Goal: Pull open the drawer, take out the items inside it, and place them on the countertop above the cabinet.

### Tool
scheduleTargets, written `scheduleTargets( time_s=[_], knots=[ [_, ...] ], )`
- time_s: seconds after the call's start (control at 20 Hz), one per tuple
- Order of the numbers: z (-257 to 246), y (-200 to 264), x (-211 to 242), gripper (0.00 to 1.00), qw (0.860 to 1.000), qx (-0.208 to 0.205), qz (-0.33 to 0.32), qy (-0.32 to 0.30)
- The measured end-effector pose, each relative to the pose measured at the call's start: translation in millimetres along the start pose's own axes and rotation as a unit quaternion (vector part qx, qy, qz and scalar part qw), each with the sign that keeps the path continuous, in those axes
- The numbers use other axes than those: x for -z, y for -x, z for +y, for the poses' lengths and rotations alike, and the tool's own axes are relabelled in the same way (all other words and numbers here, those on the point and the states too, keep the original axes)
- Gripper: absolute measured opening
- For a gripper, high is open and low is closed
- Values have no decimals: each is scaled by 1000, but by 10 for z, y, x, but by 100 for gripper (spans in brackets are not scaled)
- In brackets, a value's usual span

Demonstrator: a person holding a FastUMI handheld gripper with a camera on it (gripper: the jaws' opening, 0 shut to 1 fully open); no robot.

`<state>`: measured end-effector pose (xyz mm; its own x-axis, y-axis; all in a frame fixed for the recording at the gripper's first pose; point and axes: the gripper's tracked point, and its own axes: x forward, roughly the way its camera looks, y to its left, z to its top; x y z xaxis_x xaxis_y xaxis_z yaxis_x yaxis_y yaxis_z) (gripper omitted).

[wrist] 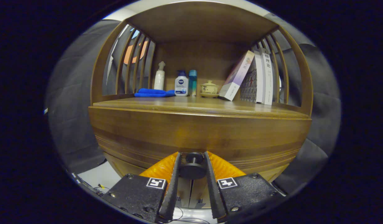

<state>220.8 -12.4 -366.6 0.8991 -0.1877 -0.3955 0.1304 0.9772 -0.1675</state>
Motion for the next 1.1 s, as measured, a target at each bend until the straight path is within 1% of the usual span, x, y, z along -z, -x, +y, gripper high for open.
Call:
scheduleTargets(
  time_s=[0.2,0.4,0.55,0.85,1.0,1.1],
  knots=[
    [-4,25,16,40,999,8,11,-42],
    [-33,144,56,37,999,15,13,-35],
    [-25,357,115,35,1000,12,14,-26],
    [1,822,242,34,999,9,15,-29],
    [8,1037,305,34,1000,-1,17,-24],
    [7,1172,371,34,999,-8,30,-38]
  ],
)
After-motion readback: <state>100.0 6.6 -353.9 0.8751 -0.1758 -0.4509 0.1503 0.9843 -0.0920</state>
